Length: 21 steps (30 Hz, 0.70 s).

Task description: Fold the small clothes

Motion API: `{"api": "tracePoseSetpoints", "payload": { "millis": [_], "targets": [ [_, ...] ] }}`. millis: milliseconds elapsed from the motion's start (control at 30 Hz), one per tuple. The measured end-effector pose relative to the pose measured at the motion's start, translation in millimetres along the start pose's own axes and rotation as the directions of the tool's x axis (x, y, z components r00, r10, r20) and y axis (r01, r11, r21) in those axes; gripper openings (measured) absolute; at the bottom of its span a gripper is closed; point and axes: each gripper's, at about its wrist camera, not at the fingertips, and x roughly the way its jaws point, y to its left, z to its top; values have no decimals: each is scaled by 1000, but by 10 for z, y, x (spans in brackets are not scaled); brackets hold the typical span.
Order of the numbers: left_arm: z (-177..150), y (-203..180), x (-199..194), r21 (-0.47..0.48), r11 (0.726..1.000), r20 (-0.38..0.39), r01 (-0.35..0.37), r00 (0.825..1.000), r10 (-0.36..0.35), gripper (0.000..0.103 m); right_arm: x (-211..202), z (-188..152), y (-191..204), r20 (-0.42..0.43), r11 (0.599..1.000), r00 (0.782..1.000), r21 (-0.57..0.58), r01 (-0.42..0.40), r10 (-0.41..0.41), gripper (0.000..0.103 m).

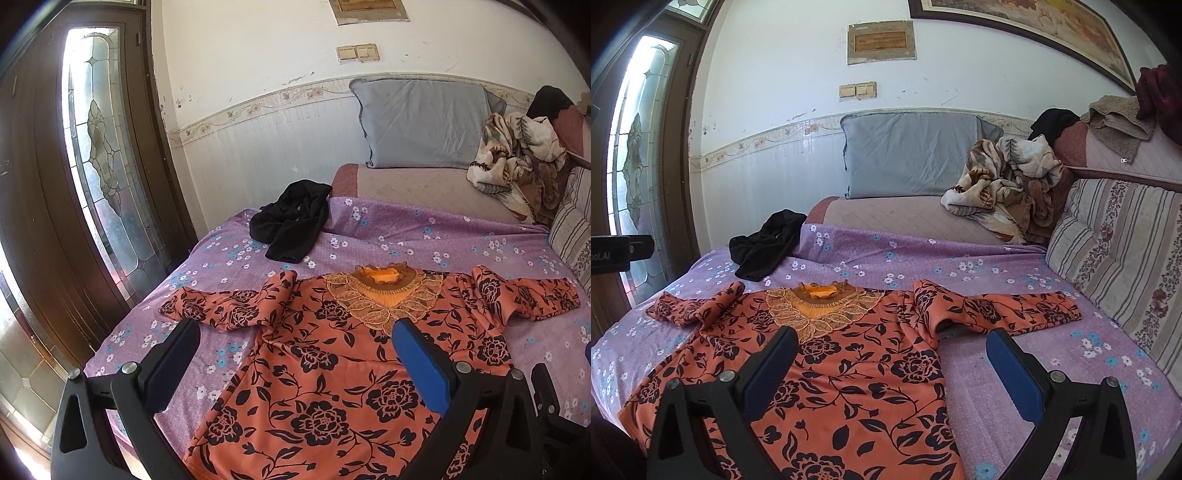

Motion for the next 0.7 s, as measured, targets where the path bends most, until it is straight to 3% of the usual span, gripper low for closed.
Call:
{"api": "tracePoseSetpoints", "payload": {
  "millis": [700],
  "targets": [
    [-49, 3, 65, 4, 1000, -16, 4, 1000, -4, 103, -22, -23, -19, 5, 1000, 1000, 3, 10, -10, 103]
  ]
}}
